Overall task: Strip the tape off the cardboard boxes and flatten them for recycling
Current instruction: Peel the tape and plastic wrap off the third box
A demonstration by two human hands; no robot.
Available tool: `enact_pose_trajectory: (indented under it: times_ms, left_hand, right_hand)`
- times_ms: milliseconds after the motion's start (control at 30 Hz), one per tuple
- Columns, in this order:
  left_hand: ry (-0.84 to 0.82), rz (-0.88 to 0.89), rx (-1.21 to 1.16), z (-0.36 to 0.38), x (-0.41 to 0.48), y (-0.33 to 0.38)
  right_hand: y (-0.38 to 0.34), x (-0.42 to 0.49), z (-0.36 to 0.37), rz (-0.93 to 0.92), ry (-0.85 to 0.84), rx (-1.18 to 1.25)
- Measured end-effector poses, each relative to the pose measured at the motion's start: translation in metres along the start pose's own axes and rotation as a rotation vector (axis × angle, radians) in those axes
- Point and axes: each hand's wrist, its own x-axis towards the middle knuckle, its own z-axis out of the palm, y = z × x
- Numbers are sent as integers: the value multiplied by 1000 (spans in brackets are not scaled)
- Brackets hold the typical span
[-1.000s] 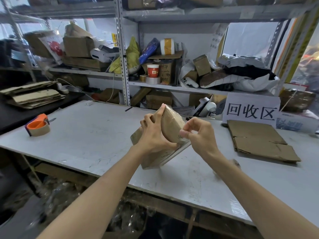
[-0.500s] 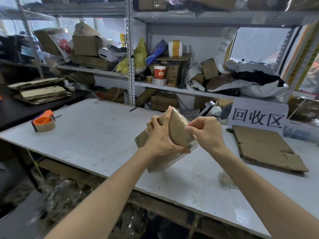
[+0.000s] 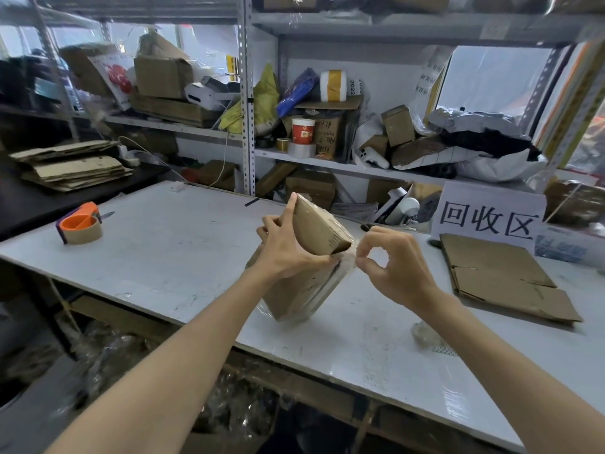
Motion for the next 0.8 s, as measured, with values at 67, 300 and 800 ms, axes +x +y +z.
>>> enact_pose_trajectory:
  times_ms: [67, 300, 800]
  left_hand:
    - [15, 8, -19, 0, -1, -2]
    - [3, 139, -51, 0, -5, -8]
    - [-29, -94, -249, -7, 7, 1]
  right_hand:
    - [-2, -2, -1, -68, 159, -104]
    - [9, 13, -9, 235, 257, 4]
    - [9, 10, 23, 480, -94, 243]
